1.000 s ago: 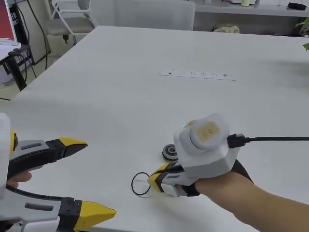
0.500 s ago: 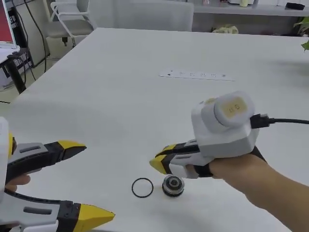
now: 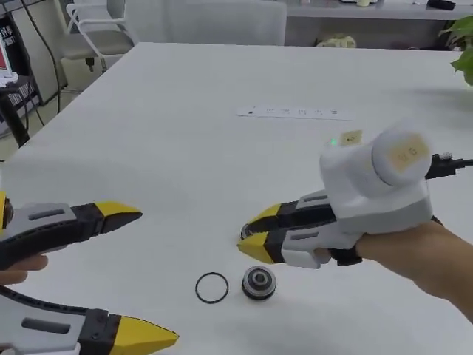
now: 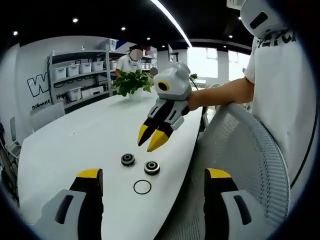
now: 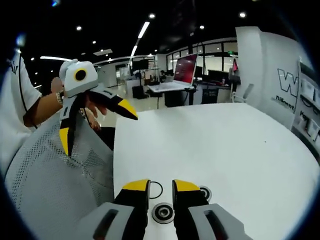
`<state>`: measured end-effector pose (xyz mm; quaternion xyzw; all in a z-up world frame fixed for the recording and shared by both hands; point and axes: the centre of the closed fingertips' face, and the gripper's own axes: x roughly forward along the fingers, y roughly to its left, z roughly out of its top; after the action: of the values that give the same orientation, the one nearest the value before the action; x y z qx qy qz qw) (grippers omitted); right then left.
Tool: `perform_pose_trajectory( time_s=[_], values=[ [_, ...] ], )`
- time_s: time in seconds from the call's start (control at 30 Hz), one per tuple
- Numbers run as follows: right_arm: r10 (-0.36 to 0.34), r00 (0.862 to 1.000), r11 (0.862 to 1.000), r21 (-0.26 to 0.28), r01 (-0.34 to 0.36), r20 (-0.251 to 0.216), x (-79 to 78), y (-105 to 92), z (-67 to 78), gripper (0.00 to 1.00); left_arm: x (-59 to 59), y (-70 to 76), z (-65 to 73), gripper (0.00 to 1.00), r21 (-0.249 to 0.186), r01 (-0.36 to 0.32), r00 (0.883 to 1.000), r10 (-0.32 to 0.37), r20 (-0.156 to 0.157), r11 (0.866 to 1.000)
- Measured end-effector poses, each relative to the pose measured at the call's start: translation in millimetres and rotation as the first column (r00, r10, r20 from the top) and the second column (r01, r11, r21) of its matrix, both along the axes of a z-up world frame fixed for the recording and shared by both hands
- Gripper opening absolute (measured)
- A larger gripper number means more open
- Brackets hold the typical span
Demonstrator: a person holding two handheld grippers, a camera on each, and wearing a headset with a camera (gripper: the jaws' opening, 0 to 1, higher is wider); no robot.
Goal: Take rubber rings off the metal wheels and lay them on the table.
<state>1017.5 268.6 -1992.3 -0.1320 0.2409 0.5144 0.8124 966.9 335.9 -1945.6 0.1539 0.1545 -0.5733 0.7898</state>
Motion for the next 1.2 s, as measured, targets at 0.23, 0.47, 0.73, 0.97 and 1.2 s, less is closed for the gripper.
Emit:
perform_pose_trajectory(
  time_s=[0.23, 0.47, 0.73, 0.97, 1.2],
  values=[
    [-0.003, 1.000, 1.000, -0.017, 0.003, -0.013, 2.6, -15.7, -6.8, 0.17, -1.5, -14.2, 11.2, 0.81, 0.021, 0.068, 0.997, -0.069, 0.044, 0.997],
    [-0.022, 0.992, 1.000, -0.006, 0.021, -0.122, 1.4, -30.0, -33.7, 0.19, 3.4, -33.5, 20.3, 0.79, -0.011, 0.139, 0.990, -0.138, 0.024, 0.990],
    [-0.064, 0.979, 0.998, -0.040, 0.057, -0.194, 2.8, -44.5, -63.7, 0.23, 28.9, -67.3, 16.8, 0.74, -0.063, 0.150, 0.988, -0.148, 0.033, 0.987],
    [-0.057, 0.977, 0.997, -0.066, 0.045, -0.204, -1.3, -46.1, -73.0, 0.24, 38.9, -90.2, -4.7, 0.65, -0.042, 0.196, 0.981, -0.196, 0.006, 0.980],
    [-0.029, 0.980, 0.996, -0.092, 0.010, -0.199, -6.1, -41.6, -78.9, 0.23, 48.6, -98.6, -48.3, 0.62, 0.060, 0.207, 0.978, -0.207, -0.014, 0.976]
  ],
)
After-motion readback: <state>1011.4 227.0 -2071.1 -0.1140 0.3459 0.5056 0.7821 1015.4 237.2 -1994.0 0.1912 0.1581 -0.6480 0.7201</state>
